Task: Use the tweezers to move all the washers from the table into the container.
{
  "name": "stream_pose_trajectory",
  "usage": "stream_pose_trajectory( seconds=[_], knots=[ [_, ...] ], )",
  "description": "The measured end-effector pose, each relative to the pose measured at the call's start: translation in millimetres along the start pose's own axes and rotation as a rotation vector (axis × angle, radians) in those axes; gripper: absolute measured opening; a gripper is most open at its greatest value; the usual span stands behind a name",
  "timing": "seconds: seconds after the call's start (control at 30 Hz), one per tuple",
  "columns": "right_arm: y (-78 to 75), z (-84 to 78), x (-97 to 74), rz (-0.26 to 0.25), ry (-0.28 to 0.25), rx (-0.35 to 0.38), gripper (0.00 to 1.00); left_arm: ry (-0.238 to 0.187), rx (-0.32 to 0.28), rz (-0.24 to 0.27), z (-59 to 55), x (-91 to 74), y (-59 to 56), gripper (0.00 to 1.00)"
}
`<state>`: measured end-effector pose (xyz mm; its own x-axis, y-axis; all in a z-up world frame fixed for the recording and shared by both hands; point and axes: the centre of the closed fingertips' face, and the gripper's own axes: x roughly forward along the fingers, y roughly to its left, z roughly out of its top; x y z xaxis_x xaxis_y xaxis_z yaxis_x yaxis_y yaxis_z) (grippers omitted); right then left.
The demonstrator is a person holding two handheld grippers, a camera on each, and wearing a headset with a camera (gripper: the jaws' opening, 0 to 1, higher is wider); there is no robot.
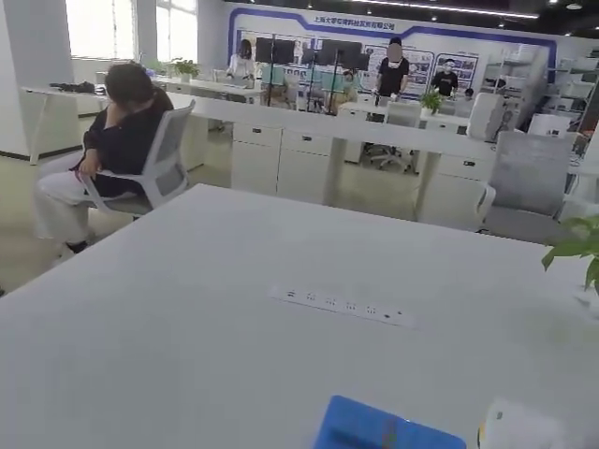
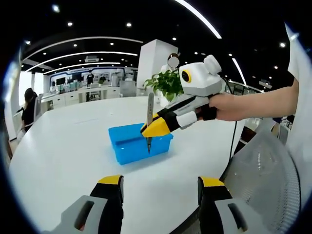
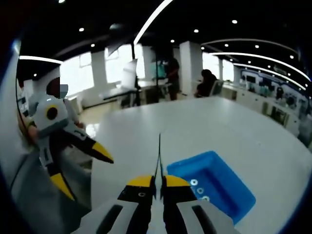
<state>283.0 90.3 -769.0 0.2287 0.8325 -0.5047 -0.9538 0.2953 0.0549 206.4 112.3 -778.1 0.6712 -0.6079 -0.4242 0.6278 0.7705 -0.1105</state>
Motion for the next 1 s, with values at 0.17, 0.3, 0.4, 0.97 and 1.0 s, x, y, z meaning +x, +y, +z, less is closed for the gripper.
stream_pose_trajectory(
  seconds=[0.17, 0.3, 0.4, 0.97, 1.0],
  knots=[
    [24.9, -16.4, -7.9, 0.056, 0.031, -0.016, 0.04, -0.016, -0.006, -0.048, 3.6, 0.6, -8.8, 0.48],
    [40.2, -26.2, -16.4, 0.11, 0.044, -0.007, 0.04, -0.017, -0.059, -0.146, 6.3, -1.1, -23.9, 0.32],
    [54.3, -35.4, -26.1, 0.172, 0.072, -0.04, 0.04, -0.017, -0.034, -0.197, 9.3, -2.1, -32.2, 0.23],
    [101.2, -59.2, -48.4, 0.375, 0.232, -0.297, 0.04, -0.043, 0.004, -0.491, 53.3, -9.7, -74.2, 0.19],
    [101.2, -59.1, -48.9, 0.377, 0.236, -0.305, 0.04, -0.048, 0.008, -0.5, 56.5, -8.8, -75.2, 0.18]
  ],
)
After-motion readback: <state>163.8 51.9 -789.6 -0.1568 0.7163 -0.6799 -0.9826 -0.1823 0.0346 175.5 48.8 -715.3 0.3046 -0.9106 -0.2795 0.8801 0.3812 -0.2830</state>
